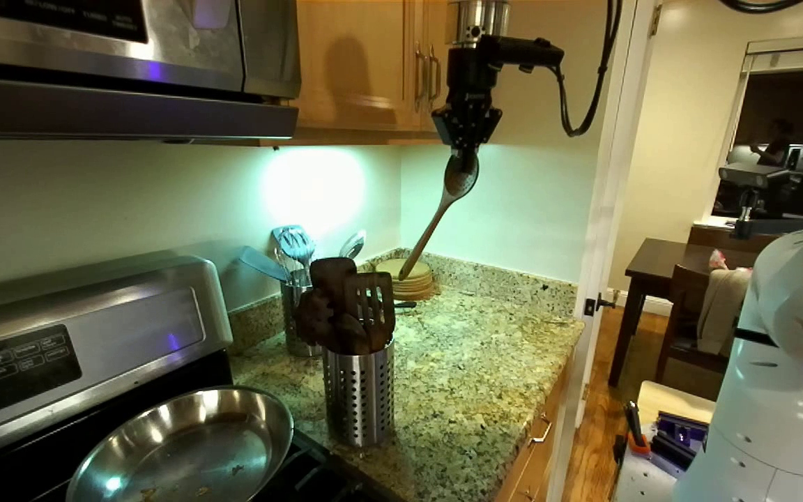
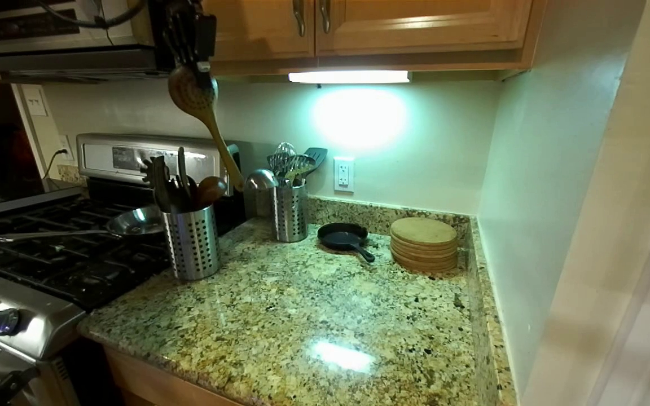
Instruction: Put the wooden spoon on the countertop
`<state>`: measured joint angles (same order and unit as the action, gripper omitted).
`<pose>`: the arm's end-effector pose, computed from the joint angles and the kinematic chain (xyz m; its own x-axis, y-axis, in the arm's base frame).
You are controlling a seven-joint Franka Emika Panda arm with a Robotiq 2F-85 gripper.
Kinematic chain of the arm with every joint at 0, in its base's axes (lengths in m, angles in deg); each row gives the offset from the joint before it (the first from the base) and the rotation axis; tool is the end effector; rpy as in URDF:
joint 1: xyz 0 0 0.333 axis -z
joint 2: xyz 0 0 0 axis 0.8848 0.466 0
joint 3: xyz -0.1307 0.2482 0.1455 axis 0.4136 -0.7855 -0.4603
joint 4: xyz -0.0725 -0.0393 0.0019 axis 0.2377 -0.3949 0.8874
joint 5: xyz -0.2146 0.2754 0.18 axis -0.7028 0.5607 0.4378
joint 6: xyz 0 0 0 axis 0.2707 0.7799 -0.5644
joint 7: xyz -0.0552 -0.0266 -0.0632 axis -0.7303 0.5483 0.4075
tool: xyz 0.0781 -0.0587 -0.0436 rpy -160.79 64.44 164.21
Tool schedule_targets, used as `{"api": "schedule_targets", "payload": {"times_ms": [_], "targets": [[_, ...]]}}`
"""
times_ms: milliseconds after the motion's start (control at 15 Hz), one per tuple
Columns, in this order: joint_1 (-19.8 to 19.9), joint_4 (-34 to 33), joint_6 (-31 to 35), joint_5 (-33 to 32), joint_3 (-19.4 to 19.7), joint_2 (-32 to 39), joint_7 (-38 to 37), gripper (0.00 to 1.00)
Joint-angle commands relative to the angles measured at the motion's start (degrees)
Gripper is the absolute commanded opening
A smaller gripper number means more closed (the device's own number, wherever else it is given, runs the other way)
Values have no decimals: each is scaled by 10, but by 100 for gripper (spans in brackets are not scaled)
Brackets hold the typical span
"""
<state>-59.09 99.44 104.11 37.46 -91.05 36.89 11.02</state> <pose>0.4271 -0.0076 0.6073 0.9409 -0.3078 0.1409 -0.3179 -0.9465 0.0549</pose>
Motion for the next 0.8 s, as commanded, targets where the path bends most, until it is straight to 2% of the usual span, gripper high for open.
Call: {"api": "schedule_targets", "payload": {"times_ms": [0, 467, 733], "targets": [[13, 46, 79, 42, 30, 23, -7, 10], [28, 162, 272, 141, 63, 74, -10, 10], [35, 241, 379, 190, 67, 87, -48, 10]]}}
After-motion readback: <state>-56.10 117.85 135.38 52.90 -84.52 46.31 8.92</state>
